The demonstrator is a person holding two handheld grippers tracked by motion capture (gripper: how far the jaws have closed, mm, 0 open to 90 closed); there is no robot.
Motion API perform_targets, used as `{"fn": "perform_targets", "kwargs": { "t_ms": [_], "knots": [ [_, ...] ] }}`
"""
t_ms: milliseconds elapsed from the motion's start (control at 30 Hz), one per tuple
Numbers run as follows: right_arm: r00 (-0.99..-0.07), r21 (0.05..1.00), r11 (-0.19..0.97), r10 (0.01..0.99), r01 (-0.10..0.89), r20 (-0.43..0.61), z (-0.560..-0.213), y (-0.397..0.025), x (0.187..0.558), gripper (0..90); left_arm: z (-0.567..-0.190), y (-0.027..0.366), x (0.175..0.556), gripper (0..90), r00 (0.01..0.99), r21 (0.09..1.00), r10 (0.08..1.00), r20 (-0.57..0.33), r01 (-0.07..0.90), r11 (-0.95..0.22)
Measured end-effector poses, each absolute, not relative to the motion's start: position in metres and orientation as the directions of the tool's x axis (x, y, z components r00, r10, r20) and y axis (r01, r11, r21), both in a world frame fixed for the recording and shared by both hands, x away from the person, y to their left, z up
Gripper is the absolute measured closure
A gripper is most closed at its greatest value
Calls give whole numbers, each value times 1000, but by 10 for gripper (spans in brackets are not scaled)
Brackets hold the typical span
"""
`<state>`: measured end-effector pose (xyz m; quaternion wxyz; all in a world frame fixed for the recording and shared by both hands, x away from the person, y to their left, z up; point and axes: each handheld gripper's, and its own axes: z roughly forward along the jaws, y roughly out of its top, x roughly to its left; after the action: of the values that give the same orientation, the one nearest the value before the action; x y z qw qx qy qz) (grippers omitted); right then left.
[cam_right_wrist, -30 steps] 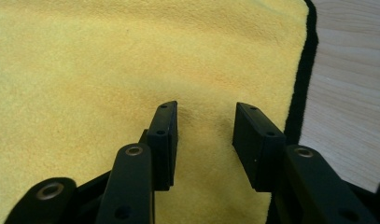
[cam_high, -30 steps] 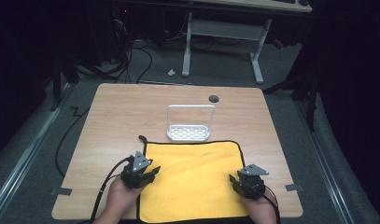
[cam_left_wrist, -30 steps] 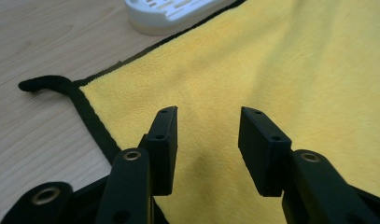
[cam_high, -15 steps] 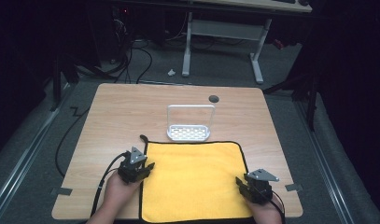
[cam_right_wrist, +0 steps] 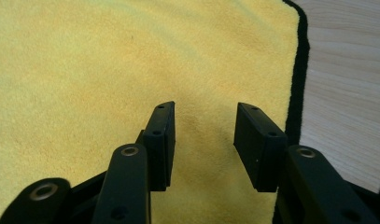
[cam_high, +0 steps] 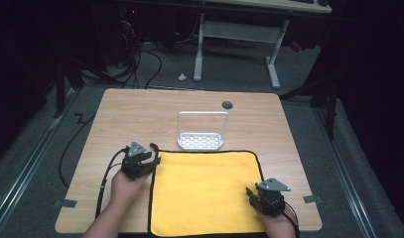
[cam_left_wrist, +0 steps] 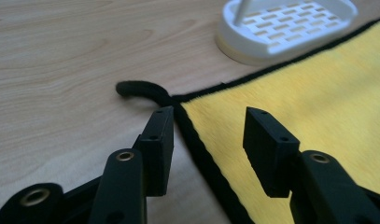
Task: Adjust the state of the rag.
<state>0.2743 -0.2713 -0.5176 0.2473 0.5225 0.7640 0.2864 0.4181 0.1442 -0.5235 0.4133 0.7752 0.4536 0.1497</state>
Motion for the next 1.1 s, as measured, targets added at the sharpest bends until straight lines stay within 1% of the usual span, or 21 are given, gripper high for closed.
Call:
{"fn": "perform_targets", "kwargs": {
  "t_ms": [67,133,233,333,467,533,567,600,700,733,800,967,1100],
  "knots": [
    [-323,686,290,943,667,-85,-520,-271,276,597,-528,144,427,528,527,774,830,-183,598,-209],
    [-318,688,280,945,670,-75,-521,-273,279,597,-533,144,430,531,520,765,830,-200,613,-200],
    [-315,688,275,947,672,-71,-521,-273,281,614,-534,141,429,541,532,769,829,-176,600,-222],
    [-314,693,277,946,666,-77,-522,-271,280,640,-535,140,431,558,530,759,829,-179,610,-227],
    [-307,702,270,949,659,-77,-523,-270,278,645,-534,131,433,586,556,759,819,-141,592,-271],
    [-303,708,259,951,657,-67,-524,-271,277,644,-535,128,433,619,555,761,820,-142,590,-268],
    [-305,708,259,950,657,-64,-524,-271,277,641,-535,128,433,654,551,763,823,-138,589,-266],
    [-306,708,259,950,658,-63,-524,-272,277,633,-535,128,434,700,551,762,822,-148,593,-260],
    [-311,722,258,948,642,-62,-522,-270,276,612,-536,131,435,793,561,756,807,-184,606,-249],
    [-319,731,259,946,632,-60,-520,-268,275,608,-536,131,436,824,562,753,804,-192,610,-246],
    [-337,751,270,939,603,-67,-516,-260,272,599,-536,132,436,851,564,750,800,-203,616,-243],
    [-384,783,292,921,549,-74,-508,-229,262,584,-536,135,435,862,566,753,794,-220,617,-231],
    [-440,765,340,894,547,-83,-510,-201,258,580,-535,140,432,863,547,776,802,-239,604,-181]
  ]
}}
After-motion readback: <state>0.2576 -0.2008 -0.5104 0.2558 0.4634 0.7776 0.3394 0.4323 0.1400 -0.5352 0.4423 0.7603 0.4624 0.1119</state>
